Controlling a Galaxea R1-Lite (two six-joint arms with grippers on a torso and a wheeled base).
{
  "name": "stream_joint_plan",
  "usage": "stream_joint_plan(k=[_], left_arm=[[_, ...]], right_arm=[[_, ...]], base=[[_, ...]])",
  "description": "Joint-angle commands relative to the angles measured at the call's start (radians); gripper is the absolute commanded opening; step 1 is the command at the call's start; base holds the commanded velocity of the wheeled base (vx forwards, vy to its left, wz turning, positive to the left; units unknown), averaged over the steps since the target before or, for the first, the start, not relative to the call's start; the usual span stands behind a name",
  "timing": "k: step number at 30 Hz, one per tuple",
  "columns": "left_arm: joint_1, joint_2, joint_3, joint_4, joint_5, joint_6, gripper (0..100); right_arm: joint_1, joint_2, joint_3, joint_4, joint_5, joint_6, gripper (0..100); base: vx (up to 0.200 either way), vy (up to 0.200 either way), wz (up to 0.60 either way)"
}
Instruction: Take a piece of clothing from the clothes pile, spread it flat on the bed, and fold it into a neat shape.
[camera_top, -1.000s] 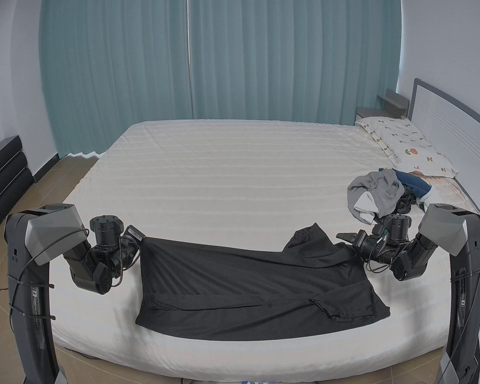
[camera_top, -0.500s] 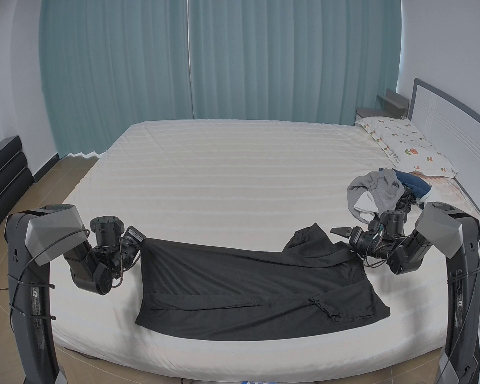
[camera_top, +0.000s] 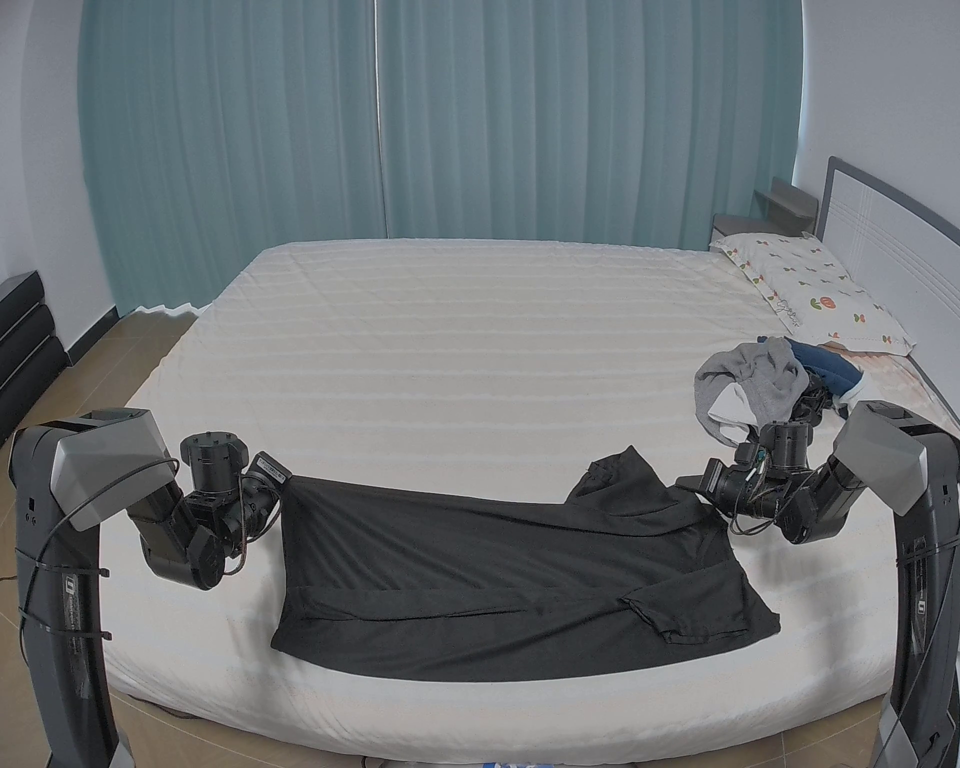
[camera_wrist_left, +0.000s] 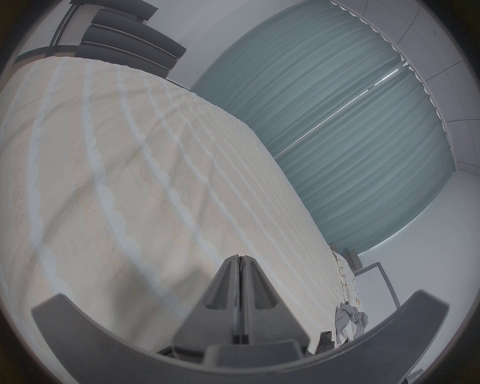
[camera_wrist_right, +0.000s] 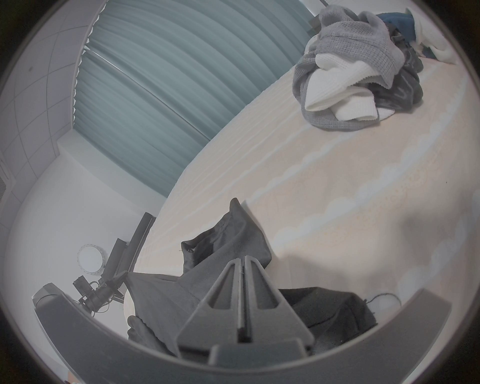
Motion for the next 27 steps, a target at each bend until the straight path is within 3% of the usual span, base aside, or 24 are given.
stream_joint_plan(k=[1, 7, 13, 27], left_arm=[[0.000, -0.003, -0.001, -0.002, 0.001, 0.000, 0], [0.002, -0.004, -0.023, -0.005, 0.002, 0.005, 0], [0.003, -0.023, -0.034, -0.008, 0.004, 0.005, 0], [0.014, -0.024, -0.018, -0.006, 0.005, 0.045, 0]], right_arm=[[-0.011, -0.031, 0.004, -0.010, -0.002, 0.004, 0], [-0.043, -0.097, -0.013, -0.018, -0.030, 0.017, 0], [-0.045, -0.107, 0.005, -0.078, -0.108, 0.037, 0], [-0.039, -0.149, 0.119, -0.095, -0.096, 0.034, 0]], base=[[0.000, 0.000, 0.00], [0.000, 0.000, 0.00], [0.000, 0.000, 0.00], [0.000, 0.000, 0.00]])
